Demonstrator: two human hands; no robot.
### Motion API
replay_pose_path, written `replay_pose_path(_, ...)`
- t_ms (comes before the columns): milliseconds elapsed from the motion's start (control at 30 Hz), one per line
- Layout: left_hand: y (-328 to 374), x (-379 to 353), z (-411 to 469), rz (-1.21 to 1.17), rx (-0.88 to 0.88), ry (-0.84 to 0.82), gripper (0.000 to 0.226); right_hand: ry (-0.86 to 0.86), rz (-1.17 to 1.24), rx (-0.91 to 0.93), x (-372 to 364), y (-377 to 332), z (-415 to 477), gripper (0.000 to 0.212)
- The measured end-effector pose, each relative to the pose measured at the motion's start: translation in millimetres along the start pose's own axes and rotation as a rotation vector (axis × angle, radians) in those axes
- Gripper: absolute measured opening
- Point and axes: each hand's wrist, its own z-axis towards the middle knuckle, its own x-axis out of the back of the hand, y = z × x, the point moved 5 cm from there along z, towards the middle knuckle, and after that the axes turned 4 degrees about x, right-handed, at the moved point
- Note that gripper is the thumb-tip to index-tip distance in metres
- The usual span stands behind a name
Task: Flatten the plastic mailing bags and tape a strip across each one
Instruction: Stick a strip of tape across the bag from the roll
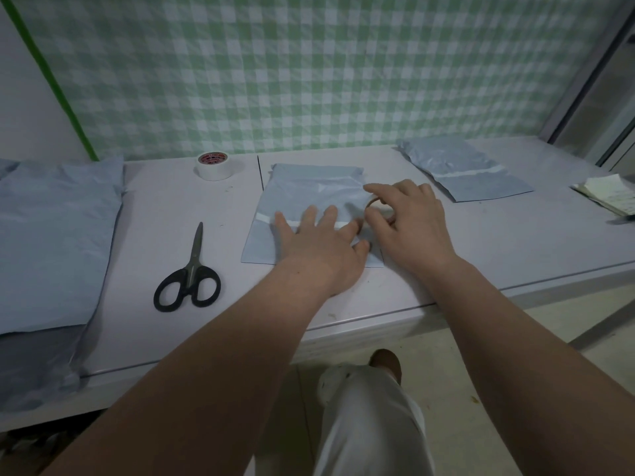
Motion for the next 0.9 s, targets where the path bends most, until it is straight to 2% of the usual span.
replay_pose_path(100,5.0,-1.2,0.2,-0.027,-0.098,0.081,0.056,-0.030,0.070,-0.085,-0.7,7.8,0.0,0.041)
replay_pose_path(333,5.6,-5.6,1.1,-0.011,-0.119,0.060,0.056,-0.043,0.143,-0.216,-3.3,16.9,-1.2,0.044)
replay_pose_path(900,5.2,-4.3,1.6,0.021,-0.121,0.064,0.057,0.001,0.064,-0.263,1.6,19.3,-3.5,0.054)
